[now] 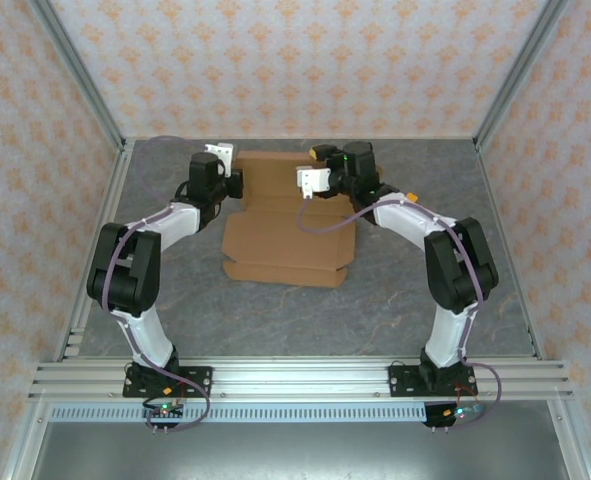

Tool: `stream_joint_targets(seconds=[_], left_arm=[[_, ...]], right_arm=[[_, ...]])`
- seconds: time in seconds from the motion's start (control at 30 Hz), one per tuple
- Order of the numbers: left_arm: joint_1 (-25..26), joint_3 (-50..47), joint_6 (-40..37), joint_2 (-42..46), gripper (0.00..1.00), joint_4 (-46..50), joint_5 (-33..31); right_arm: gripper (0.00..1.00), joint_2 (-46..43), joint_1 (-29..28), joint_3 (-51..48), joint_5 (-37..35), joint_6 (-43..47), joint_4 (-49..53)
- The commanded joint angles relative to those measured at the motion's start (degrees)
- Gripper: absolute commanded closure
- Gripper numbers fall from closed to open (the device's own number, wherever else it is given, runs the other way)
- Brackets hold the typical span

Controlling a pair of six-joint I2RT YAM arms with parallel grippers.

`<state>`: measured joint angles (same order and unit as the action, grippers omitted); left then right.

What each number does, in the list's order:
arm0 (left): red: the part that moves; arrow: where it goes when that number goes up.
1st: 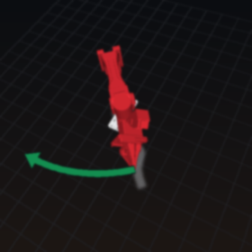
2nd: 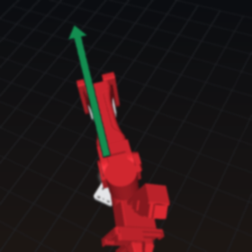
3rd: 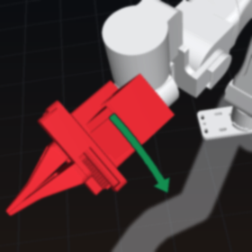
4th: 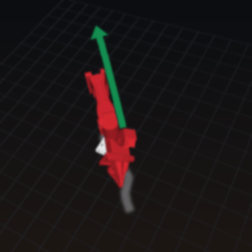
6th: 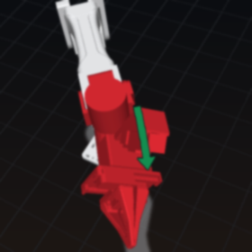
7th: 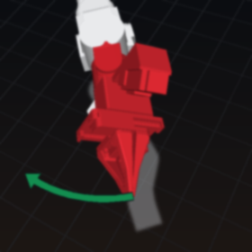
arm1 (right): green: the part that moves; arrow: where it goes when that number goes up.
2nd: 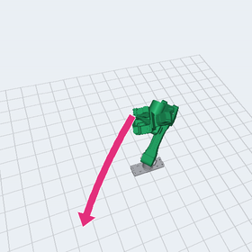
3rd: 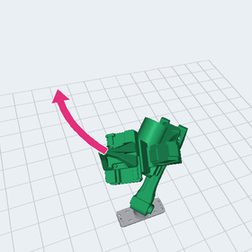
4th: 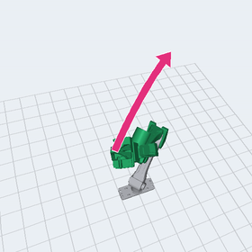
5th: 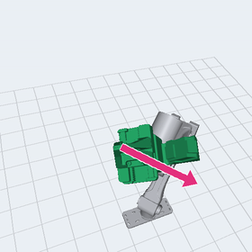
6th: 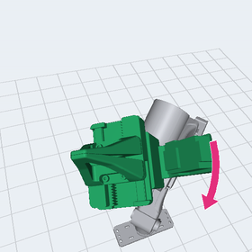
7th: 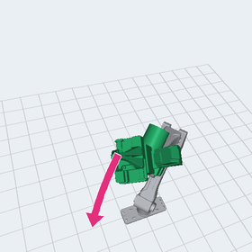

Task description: Fold the paper box

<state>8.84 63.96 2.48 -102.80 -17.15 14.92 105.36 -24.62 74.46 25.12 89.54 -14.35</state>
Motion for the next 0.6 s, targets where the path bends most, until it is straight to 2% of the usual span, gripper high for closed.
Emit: stream_joint_targets(seconds=[0.0,0.03,0.07,0.23,0.33,0.43,0.57], left_arm=[[-0.25,-0.11,-0.87,3.03,1.00,0.85,-2.37],[-0.23,-0.18,-0.82,3.20,1.00,0.80,-2.67],[-0.23,-0.29,-0.79,3.15,1.00,1.01,-3.10],[-0.23,-0.57,-0.49,3.30,1.00,0.99,-4.15],[-0.23,-0.68,-0.46,3.20,1.00,0.98,-4.77],[-0.21,-1.24,-0.52,3.46,1.00,0.41,-5.38],[-0.19,-1.47,-0.51,3.65,1.00,0.29,-5.38]], right_arm=[[0.10,-5.79,-0.10,-1.40,-0.10,-7.45,-1.67],[0.04,-6.75,-0.10,-1.71,-0.30,-9.31,-1.58],[0.02,-7.77,-0.14,-2.21,-0.64,-11.53,-1.29],[0.01,-11.84,-0.63,-4.80,-0.68,-18.63,0.27],[0.01,-15.67,-0.65,-5.85,0.40,-28.04,1.62],[0.05,-20.37,-0.64,-5.91,-0.48,-40.92,6.00],[0.12,-22.03,-0.63,-3.06,-10.26,-66.06,12.69]])
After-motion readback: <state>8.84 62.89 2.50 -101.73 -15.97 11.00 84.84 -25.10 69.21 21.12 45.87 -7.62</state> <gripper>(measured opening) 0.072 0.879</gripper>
